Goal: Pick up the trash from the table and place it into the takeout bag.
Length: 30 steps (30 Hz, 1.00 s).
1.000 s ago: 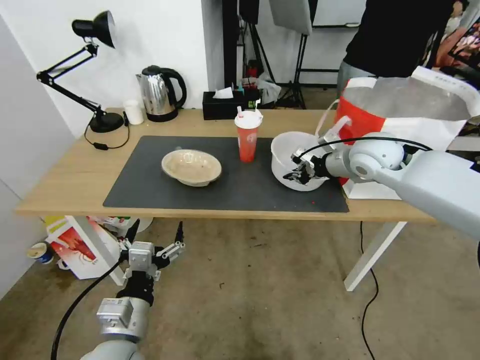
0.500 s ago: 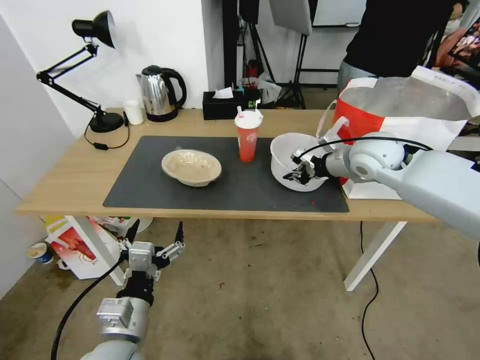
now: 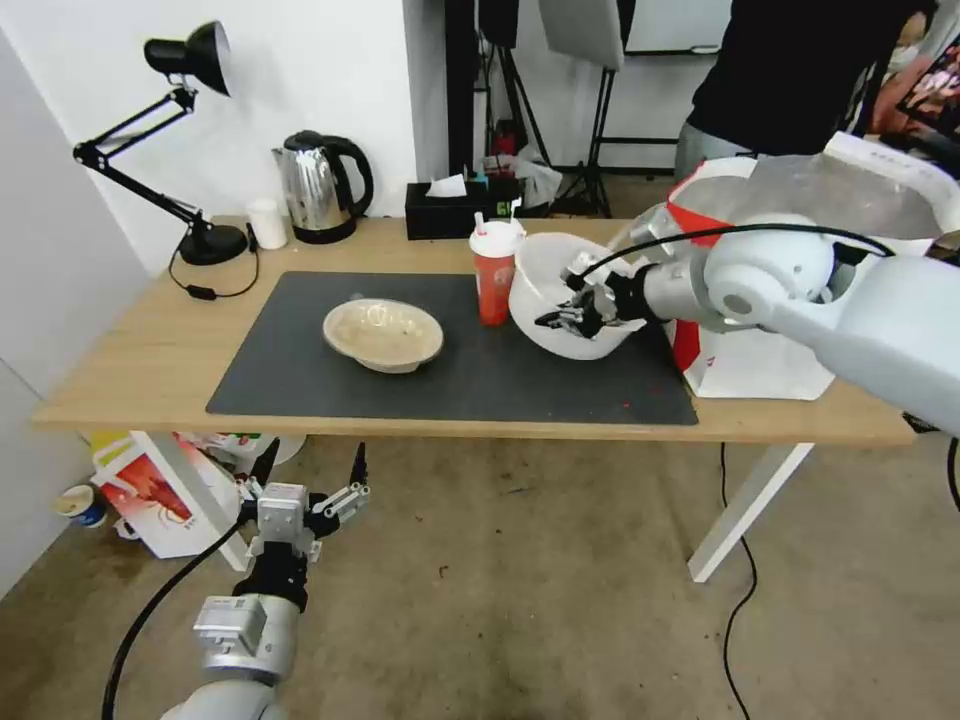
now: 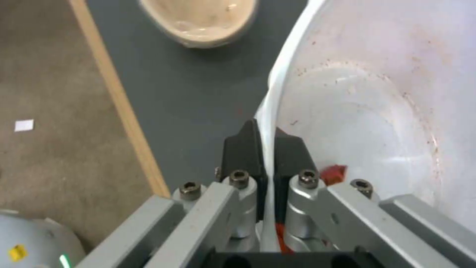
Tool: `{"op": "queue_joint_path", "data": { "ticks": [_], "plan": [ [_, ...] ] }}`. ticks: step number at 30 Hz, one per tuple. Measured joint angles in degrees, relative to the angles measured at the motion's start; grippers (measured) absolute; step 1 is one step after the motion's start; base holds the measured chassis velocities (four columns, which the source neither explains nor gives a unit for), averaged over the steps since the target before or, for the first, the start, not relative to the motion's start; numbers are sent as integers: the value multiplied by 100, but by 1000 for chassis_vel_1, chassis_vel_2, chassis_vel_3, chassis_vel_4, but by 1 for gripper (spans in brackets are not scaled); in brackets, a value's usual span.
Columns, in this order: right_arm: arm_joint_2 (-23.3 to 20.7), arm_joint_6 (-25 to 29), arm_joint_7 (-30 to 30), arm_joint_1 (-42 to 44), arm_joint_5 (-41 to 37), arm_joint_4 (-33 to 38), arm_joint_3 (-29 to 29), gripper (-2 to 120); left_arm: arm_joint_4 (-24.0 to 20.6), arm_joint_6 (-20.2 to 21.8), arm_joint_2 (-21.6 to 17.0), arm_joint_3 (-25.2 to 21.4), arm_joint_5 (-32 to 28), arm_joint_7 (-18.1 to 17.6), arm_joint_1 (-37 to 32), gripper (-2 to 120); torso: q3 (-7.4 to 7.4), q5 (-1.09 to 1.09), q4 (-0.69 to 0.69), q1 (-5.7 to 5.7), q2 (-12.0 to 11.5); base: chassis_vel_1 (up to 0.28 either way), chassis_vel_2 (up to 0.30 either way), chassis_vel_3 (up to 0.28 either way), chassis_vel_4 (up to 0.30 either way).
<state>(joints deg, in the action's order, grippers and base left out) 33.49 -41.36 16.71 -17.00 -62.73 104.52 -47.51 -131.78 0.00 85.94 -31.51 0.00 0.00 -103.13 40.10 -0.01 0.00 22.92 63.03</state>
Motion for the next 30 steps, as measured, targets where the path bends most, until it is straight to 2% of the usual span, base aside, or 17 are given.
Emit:
{"op": "queue_joint_path", "data": {
  "ticks": [8, 15, 23, 30],
  "plan": [
    [37, 0, -6, -314, -83, 185, -401, 0, 0, 0, 0, 0, 0, 0, 0, 100, 0, 1, 0, 0, 0, 0, 0, 0, 0],
    [269, -2, -149, -522, -247, 289, -828, 0, 0, 0, 0, 0, 0, 0, 0, 100, 0, 0, 0, 0, 0, 0, 0, 0, 0],
    [494, -4, -233, -445, -410, 288, -890, 0, 0, 0, 0, 0, 0, 0, 0, 100, 0, 1, 0, 0, 0, 0, 0, 0, 0],
    [503, -4, -233, -701, -607, 331, -894, 0, 0, 0, 0, 0, 0, 0, 0, 100, 0, 0, 0, 0, 0, 0, 0, 0, 0]
  ]
}}
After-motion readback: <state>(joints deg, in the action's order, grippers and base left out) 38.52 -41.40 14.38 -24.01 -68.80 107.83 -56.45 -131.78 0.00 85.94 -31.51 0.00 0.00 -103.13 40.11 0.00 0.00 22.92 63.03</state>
